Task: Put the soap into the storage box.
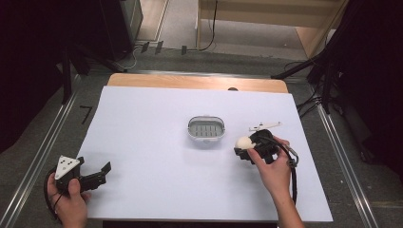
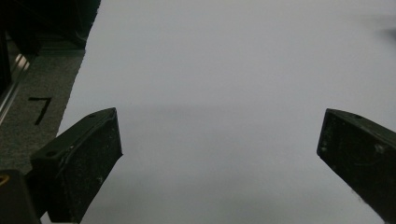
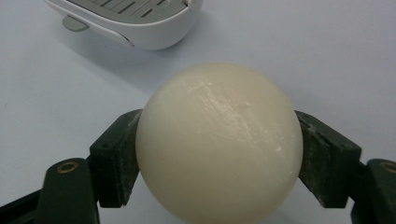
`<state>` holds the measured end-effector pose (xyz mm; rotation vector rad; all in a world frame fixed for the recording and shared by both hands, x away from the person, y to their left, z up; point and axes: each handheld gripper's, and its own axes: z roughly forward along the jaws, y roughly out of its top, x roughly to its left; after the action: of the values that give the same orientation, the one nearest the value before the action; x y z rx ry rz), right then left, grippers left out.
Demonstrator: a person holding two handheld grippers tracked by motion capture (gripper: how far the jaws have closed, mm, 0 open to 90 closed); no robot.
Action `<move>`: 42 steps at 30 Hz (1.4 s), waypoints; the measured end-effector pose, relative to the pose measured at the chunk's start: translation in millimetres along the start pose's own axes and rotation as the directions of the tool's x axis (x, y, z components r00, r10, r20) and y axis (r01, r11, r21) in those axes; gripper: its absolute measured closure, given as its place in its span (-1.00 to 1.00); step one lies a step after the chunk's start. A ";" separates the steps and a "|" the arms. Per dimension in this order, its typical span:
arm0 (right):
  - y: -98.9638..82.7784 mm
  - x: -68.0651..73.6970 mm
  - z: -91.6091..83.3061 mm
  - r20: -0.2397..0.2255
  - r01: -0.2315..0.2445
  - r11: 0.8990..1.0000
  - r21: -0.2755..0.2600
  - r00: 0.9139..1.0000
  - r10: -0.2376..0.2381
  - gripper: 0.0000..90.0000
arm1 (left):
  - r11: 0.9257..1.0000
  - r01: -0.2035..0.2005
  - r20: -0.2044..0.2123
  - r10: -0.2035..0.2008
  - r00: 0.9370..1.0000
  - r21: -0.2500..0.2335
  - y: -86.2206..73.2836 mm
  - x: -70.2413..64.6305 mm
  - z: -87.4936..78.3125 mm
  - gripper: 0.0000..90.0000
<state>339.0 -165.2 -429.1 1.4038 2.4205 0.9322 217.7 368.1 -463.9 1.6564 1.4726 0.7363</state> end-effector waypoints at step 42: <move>44.9 27.0 13.2 -0.042 0.022 1.000 -0.012 0.999 -0.023 -0.45 | 1.000 -0.015 -0.005 0.015 1.000 0.015 0.5 -2.0 1.4 -0.99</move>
<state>362.7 -121.2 -408.4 1.3634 2.4523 0.9787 218.8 365.8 -464.1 1.6795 1.4745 0.7398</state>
